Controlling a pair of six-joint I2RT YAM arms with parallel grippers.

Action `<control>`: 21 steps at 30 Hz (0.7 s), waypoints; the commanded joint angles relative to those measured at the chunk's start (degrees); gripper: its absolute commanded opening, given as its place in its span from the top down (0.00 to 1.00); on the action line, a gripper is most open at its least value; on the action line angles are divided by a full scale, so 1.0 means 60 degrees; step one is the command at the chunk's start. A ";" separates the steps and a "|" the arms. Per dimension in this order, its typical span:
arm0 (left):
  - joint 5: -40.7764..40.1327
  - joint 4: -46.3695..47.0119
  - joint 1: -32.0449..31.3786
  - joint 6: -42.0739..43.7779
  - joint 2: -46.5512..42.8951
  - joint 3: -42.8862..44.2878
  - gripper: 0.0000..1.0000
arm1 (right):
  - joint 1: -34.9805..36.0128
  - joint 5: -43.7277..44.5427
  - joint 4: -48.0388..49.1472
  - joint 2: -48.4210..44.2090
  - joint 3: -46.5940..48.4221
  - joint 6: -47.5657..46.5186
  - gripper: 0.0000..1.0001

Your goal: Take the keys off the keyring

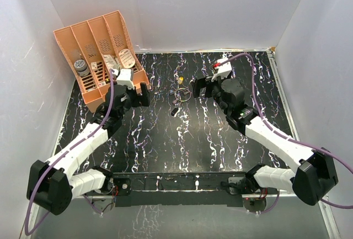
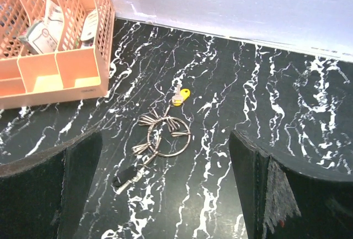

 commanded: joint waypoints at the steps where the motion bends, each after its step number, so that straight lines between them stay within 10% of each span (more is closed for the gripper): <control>1: -0.0462 0.0796 0.0009 0.0079 -0.1031 -0.0476 0.01 | -0.0075 0.0141 0.1392 0.0151 0.0207 0.1251 0.02; 9: -0.0816 0.0703 0.0013 -0.0060 -0.1340 -0.0655 0.03 | -0.0328 -0.1657 0.0041 0.1656 0.1768 0.0691 0.02; 21: -0.1381 0.0372 0.0026 -0.0826 -0.1538 -0.1027 0.39 | -0.0332 0.0206 -0.0502 0.3820 0.2348 0.1016 0.18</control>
